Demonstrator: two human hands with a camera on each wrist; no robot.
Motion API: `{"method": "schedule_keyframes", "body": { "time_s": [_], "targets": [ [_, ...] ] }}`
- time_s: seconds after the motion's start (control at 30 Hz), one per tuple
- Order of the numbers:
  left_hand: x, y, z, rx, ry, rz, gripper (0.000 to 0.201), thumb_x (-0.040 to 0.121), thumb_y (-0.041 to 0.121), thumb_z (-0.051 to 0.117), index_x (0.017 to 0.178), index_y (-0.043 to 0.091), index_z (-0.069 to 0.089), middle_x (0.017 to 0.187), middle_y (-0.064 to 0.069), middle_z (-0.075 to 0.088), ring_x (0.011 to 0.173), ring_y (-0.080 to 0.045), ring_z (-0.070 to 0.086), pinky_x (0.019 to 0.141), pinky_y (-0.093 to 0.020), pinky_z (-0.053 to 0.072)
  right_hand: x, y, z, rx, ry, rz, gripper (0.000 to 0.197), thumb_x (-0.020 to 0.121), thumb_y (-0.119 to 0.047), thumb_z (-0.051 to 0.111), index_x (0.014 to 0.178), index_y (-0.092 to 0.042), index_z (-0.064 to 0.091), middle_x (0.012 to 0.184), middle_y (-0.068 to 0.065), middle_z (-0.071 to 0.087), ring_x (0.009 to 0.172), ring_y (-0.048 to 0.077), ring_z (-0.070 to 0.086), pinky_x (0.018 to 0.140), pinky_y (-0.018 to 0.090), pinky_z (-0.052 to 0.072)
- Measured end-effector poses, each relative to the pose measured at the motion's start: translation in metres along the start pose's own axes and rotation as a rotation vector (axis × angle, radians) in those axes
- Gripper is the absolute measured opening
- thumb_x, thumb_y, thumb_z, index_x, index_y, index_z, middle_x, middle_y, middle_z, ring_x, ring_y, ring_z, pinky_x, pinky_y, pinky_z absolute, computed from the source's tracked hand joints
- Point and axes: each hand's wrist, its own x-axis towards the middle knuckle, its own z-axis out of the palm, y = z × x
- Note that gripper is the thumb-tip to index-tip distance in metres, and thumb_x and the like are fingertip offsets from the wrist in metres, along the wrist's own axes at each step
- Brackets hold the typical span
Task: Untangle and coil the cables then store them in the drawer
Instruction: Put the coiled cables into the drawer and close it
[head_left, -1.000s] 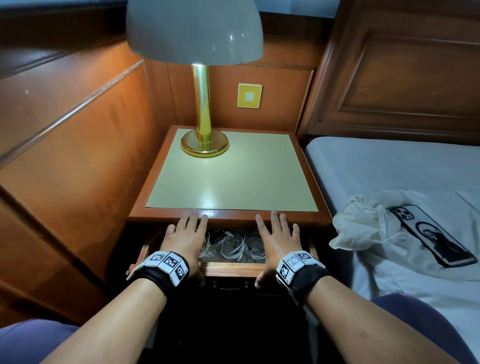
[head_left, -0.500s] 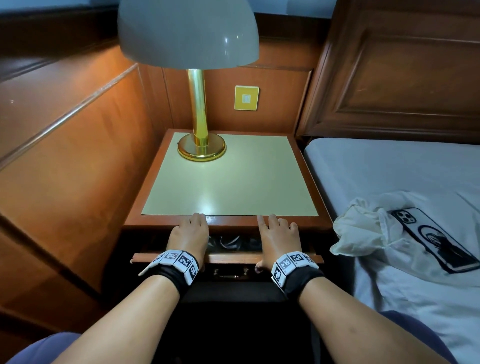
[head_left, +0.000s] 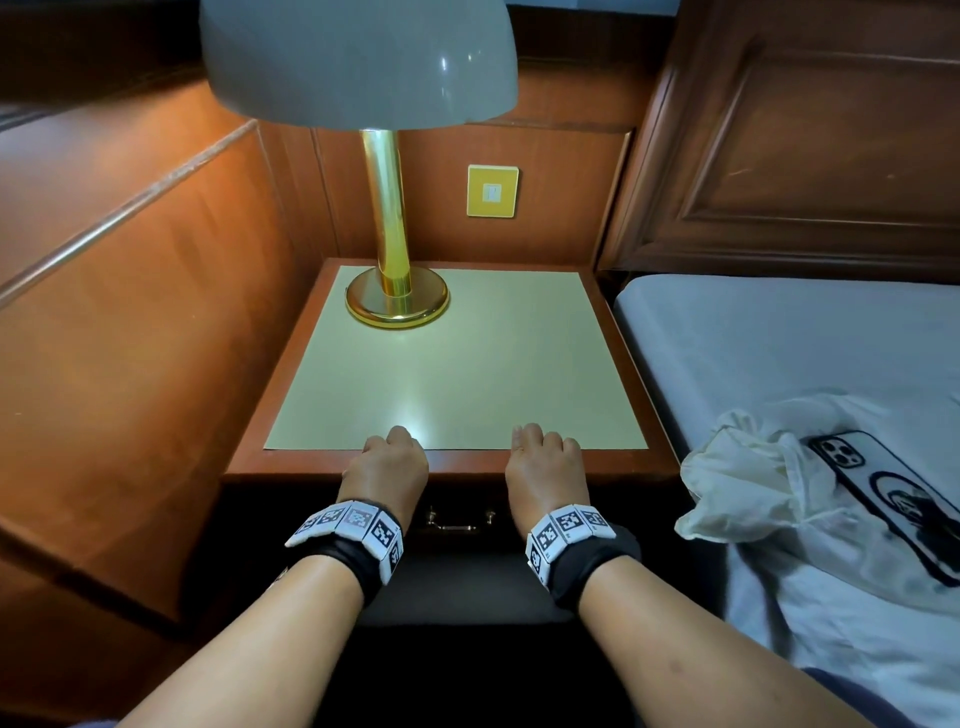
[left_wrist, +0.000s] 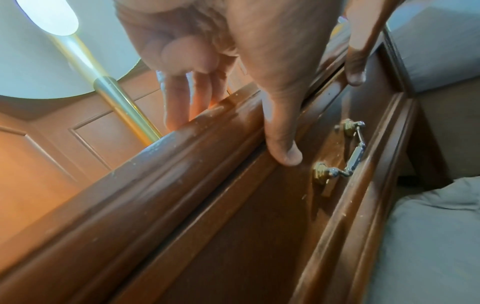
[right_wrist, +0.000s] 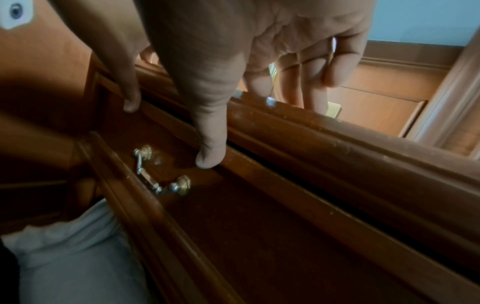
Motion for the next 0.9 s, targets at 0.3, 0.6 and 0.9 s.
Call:
{"method": "schedule_keyframes", "body": {
  "time_s": [0.3, 0.6, 0.9],
  "targets": [
    [0.007, 0.005, 0.003, 0.104, 0.05, -0.005, 0.029, 0.04, -0.014, 0.04, 0.045, 0.012, 0.049, 0.051, -0.002, 0.038, 0.039, -0.011, 0.043, 0.035, -0.021, 0.038, 0.007, -0.005, 0.0, 0.042, -0.01, -0.001, 0.027, 0.082, -0.003, 0.063, 0.109, -0.003, 0.062, 0.103, 0.011, 0.053, 0.086, 0.027, 0.055, 0.076, 0.035, 0.041],
    [0.008, -0.004, 0.005, -0.071, 0.077, 0.109, 0.052, 0.018, -0.016, 0.079, 0.041, 0.011, 0.041, 0.053, -0.004, 0.022, 0.034, -0.015, 0.035, 0.042, -0.017, 0.023, 0.006, -0.003, 0.015, 0.185, 0.078, 0.09, 0.061, 0.091, -0.007, 0.054, 0.147, -0.01, 0.03, 0.131, 0.008, 0.039, 0.114, 0.028, 0.043, 0.092, 0.039, 0.038],
    [-0.008, -0.008, -0.013, -0.074, -0.21, -0.039, 0.017, 0.09, 0.016, 0.063, 0.107, 0.015, 0.066, 0.109, -0.002, 0.054, 0.096, -0.022, 0.06, 0.072, -0.031, 0.049, -0.023, -0.002, 0.019, 0.245, 0.015, 0.085, 0.09, 0.089, -0.027, 0.061, 0.157, -0.026, 0.003, 0.157, 0.008, 0.02, 0.14, 0.029, 0.026, 0.112, 0.042, 0.029]
  ]
}}
